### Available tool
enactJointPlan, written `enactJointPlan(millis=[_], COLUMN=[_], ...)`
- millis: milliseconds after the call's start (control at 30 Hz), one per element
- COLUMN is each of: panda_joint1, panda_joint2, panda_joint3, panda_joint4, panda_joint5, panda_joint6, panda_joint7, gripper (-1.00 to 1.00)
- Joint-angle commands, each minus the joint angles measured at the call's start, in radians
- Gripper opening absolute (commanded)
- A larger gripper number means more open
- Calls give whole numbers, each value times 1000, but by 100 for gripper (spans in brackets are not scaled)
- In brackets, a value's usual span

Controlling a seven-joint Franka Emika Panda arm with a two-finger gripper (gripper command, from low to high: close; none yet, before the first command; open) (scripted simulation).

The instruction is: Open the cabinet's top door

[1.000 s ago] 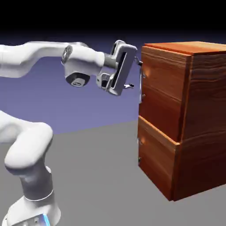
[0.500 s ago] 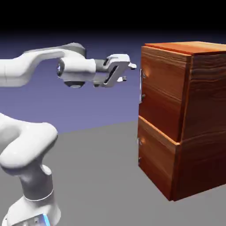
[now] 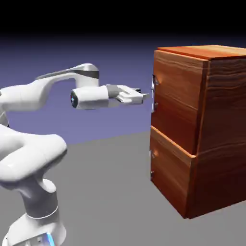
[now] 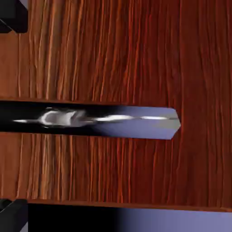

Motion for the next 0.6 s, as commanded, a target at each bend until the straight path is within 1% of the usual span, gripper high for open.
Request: enactJointPlan(millis=[0,133,167,200,400,467,567], panda_joint1=[-38,-176,-176,-176,-9,23,48], panda_joint2=[3,13,13,13,8,55,137], panda_joint3=[9,41,41,41,-66,-92,-117], panda_joint4=[25,115,115,115,-99,-111,-91], panda_joint5=[8,38,38,38,33,68,128], panda_joint6=[-13,-60,-60,-60,-284,-289,-251], panda_joint7=[-1,-6,-6,-6,-95,-182,-312], gripper=[100,100,-100,-100,-100,-100,-100])
